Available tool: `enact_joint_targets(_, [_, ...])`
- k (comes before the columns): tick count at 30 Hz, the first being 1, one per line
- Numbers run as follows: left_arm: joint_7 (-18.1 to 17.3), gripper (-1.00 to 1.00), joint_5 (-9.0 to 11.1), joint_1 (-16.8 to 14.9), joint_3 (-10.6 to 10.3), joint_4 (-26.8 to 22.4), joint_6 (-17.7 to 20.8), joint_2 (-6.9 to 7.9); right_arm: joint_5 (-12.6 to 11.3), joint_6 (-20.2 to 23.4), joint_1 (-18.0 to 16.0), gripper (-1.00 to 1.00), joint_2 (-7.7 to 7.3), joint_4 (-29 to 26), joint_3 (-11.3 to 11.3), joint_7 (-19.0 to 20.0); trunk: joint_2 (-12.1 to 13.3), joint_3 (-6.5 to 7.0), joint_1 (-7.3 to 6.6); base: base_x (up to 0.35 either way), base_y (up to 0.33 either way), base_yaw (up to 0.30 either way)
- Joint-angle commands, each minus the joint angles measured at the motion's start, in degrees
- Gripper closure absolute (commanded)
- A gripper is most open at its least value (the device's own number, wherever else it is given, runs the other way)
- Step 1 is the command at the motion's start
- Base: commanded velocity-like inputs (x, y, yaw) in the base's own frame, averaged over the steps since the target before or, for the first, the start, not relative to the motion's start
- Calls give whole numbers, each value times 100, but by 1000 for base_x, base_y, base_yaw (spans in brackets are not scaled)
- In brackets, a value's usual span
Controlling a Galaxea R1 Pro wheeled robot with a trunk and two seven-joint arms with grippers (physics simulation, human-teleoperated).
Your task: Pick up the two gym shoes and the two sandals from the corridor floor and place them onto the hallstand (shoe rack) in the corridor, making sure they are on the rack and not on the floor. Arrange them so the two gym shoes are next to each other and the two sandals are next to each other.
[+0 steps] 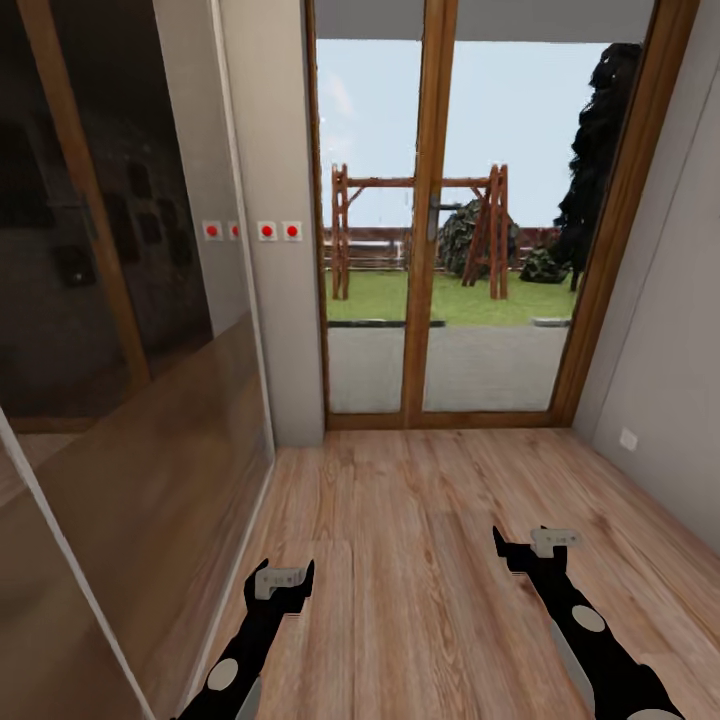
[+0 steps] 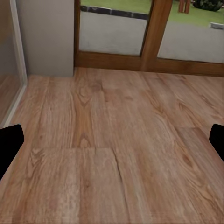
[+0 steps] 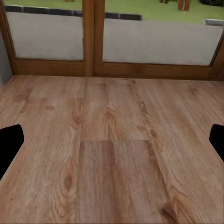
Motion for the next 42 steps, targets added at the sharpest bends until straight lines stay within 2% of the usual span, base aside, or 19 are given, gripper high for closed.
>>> enact_joint_targets(1, [-29, -100, 33, -3, 1, 4, -15, -1, 0, -18, -4, -100, 4, 4, -27, 51, -2, -6, 2, 290, 0, 0])
enact_joint_targets(42, [-29, -100, 33, -3, 10, 13, -15, -1, 0, -18, -4, -100, 4, 21, -27, 51, -2, -6, 2, 312, 0, 0])
